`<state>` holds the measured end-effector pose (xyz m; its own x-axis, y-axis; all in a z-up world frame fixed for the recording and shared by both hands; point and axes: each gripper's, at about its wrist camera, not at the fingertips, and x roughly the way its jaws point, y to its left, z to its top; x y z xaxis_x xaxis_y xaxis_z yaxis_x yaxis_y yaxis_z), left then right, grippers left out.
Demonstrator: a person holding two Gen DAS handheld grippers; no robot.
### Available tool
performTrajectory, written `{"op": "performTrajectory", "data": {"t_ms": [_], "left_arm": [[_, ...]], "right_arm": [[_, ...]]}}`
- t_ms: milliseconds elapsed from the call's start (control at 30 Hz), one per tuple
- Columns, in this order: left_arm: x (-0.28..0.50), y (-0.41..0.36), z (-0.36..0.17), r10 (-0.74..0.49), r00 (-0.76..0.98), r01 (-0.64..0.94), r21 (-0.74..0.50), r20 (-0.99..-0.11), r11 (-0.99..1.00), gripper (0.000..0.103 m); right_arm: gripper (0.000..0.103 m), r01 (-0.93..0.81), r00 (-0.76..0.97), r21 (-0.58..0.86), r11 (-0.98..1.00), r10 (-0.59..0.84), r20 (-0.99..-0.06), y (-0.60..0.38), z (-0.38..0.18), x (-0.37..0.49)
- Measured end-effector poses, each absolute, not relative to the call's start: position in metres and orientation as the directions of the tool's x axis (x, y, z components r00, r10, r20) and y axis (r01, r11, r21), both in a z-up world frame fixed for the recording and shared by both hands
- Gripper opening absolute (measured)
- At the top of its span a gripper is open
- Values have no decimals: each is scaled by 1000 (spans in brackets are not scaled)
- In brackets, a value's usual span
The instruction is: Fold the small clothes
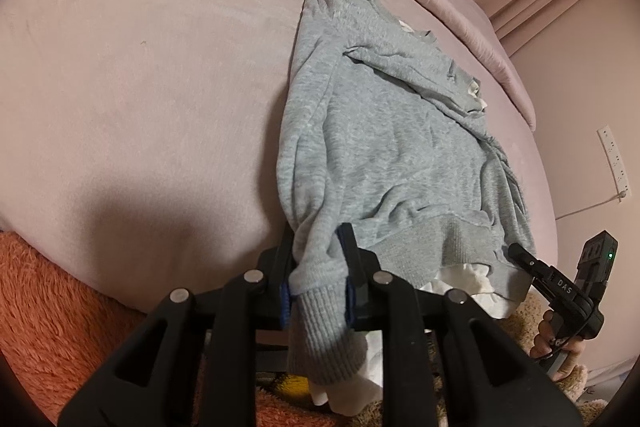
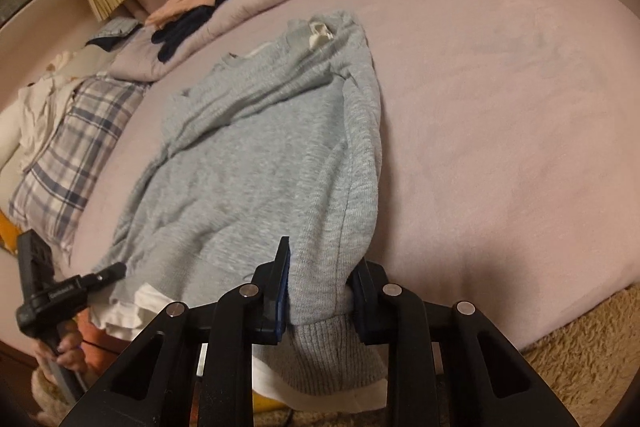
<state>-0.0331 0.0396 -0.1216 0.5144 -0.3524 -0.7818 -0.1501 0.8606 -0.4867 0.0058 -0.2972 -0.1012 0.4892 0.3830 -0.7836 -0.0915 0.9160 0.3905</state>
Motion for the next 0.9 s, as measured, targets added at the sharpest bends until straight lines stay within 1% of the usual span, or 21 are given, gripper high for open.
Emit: {"op": "performTrajectory", "data": {"t_ms": [133,267,333,400,467,533,567,633,733,800,833,867,900], "left_arm": [[-32,40,-125,-348,505,-158,-481,-790,862,23],[-33,38,-127,-342,500,-162,-473,-796,866,24],[-32,38,-128,-338,497,-165,-469,-800,868,27],[-32,38,-129,-341,493,-169,-472,-800,865,34],[-32,38,-131,-358,484,-164,-485,-798,859,43],[-32,36,-131,-369,483,-155,-493,-794,856,50],[-33,35,-130,-372,483,-148,-493,-792,857,55],[-32,31,-130,-380,479,-137,-495,-791,858,60],[-31,26,-133,-386,478,-131,-499,-789,857,59],[-31,23,-135,-383,475,-123,-490,-792,863,43],[-30,23,-136,-375,475,-126,-484,-796,866,30],[-31,24,-137,-381,476,-133,-494,-792,860,21],[-31,25,-137,-404,473,-135,-518,-783,845,20]], "right_arm": [[27,-64,425,363,930,354,-833,-294,-114,10],[27,-46,411,364,930,350,-842,-298,-115,9],[33,-43,406,367,929,352,-844,-299,-115,7],[37,-38,400,365,930,349,-847,-301,-116,6],[40,-39,400,372,928,355,-845,-304,-116,4],[47,-34,393,384,923,365,-844,-305,-117,3],[49,-35,390,390,920,372,-842,-305,-117,3],[53,-45,390,404,914,388,-835,-305,-117,2],[53,-50,390,409,911,395,-832,-303,-119,3],[53,-73,390,425,902,418,-820,-300,-123,5],[52,-77,393,425,902,419,-819,-299,-124,6],[48,-80,397,421,903,416,-818,-298,-124,6],[35,-83,404,412,907,409,-818,-297,-123,6]]}}
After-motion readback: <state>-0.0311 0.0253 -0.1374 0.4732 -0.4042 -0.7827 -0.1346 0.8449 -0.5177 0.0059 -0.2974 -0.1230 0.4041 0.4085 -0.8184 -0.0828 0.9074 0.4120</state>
